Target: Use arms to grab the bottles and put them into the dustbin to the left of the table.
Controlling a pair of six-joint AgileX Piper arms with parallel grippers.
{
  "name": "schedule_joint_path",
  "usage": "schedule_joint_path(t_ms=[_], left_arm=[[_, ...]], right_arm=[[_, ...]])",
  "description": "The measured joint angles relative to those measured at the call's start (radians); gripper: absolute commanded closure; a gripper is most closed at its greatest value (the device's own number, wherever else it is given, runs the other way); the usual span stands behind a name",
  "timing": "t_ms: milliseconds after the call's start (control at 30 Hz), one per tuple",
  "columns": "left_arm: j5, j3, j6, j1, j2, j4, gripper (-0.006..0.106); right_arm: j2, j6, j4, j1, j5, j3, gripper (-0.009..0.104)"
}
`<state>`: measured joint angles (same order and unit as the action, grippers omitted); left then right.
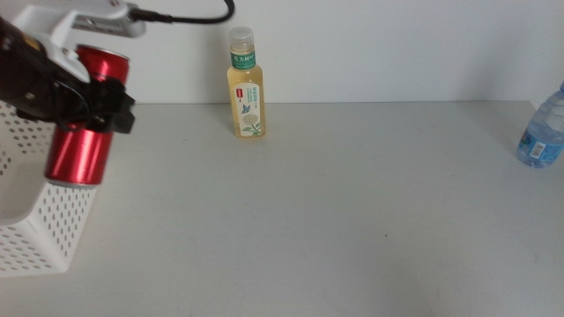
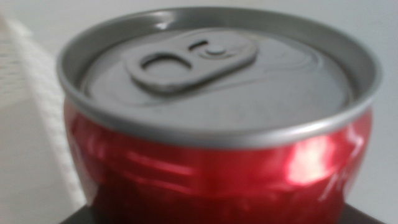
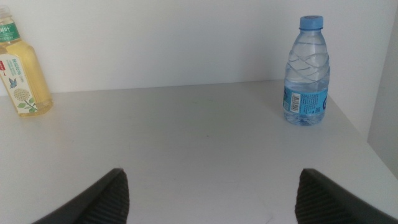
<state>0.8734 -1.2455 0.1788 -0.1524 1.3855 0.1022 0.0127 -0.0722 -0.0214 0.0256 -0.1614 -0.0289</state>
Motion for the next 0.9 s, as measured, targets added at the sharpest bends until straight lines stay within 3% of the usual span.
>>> schedule_joint_path(t_ms=[300,533,900], left_arm=[[0.269,-0.272,0.106,0.24,0.135,-0.001,0.093],[0.285,-0.356,0.12,0.399,0.275,-0.003,0.093],[0.202,-0.362,0.144,0.461,0.489,-0.007,0.093]], right_arm=[[0.0,0.0,0.0,0.0,0.0,0.0,0.02],[0.0,0.0,0.0,0.0,0.0,0.0,0.02],[0.0,0.0,0.0,0.0,0.0,0.0,0.02]])
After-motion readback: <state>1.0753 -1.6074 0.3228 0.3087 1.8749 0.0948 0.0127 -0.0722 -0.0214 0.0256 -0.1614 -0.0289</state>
